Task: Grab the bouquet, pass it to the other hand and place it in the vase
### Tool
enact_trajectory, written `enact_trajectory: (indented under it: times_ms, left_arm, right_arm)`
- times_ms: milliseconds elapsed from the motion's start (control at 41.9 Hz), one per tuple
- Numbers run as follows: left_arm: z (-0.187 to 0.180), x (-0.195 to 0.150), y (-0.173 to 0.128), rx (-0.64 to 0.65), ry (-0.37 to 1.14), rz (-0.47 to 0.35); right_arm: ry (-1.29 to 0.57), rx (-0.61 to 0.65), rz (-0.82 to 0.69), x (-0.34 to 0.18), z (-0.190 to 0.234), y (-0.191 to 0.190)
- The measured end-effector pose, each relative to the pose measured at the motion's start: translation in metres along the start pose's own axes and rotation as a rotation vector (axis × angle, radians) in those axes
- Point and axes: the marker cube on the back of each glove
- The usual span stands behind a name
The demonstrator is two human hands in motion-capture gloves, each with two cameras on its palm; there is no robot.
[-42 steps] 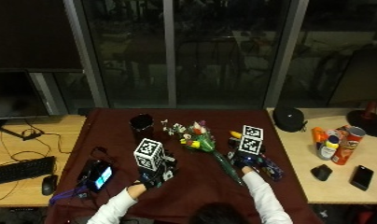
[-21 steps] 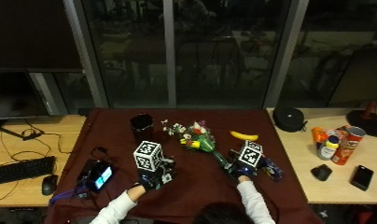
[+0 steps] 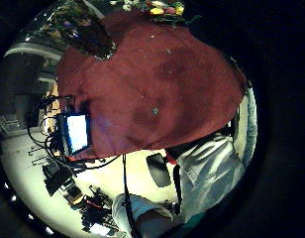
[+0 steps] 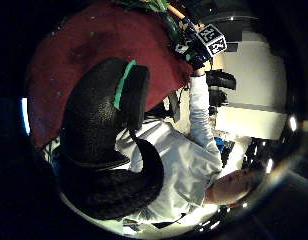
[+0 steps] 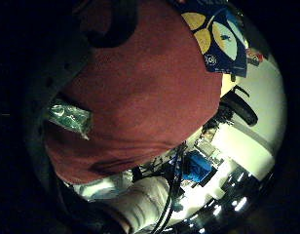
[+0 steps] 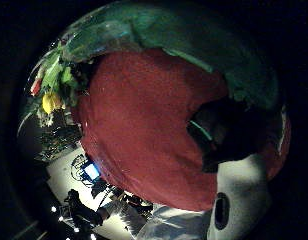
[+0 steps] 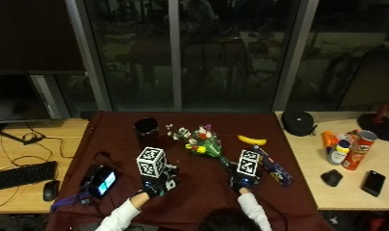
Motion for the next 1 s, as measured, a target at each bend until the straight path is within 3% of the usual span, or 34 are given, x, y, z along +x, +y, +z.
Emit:
enact_trajectory:
  times_ms: [262,334,477,549,644,739,835,930,1002]
  left_arm:
    - [0.009,-0.011,-0.007,-0.06,0.028,-0.022]
    - [0.006,-0.012,-0.008,-0.069,0.034,-0.03]
    - [0.007,-0.02,-0.015,-0.058,0.017,-0.065]
    - [0.011,-0.025,-0.02,-0.067,0.014,-0.081]
    - [0.011,-0.027,-0.022,-0.097,0.045,-0.091]
    - [0.008,-0.025,-0.026,-0.101,0.075,-0.097]
    - [0.005,-0.021,-0.035,-0.084,0.077,-0.106]
    - [-0.001,-0.011,-0.049,-0.052,0.173,-0.062]
    - [-0.012,0.008,-0.063,0.018,0.402,0.026]
  right_arm:
    - [0.016,0.065,0.047,-0.002,-0.002,0.022]
    - [0.046,0.09,0.061,-0.003,0.007,0.008]
    - [-0.069,0.104,-0.039,-0.009,0.009,-0.007]
    - [-0.128,0.196,-0.042,-0.007,0.001,-0.009]
    - [-0.165,0.418,-0.013,0.0,-0.009,-0.017]
    - [-0.306,0.554,-0.05,0.007,-0.016,-0.026]
    - [-0.537,0.597,-0.12,0.004,-0.037,-0.016]
    - [-0.775,0.54,-0.21,-0.009,-0.058,-0.007]
    - [-0.974,0.444,-0.311,-0.024,-0.075,0.003]
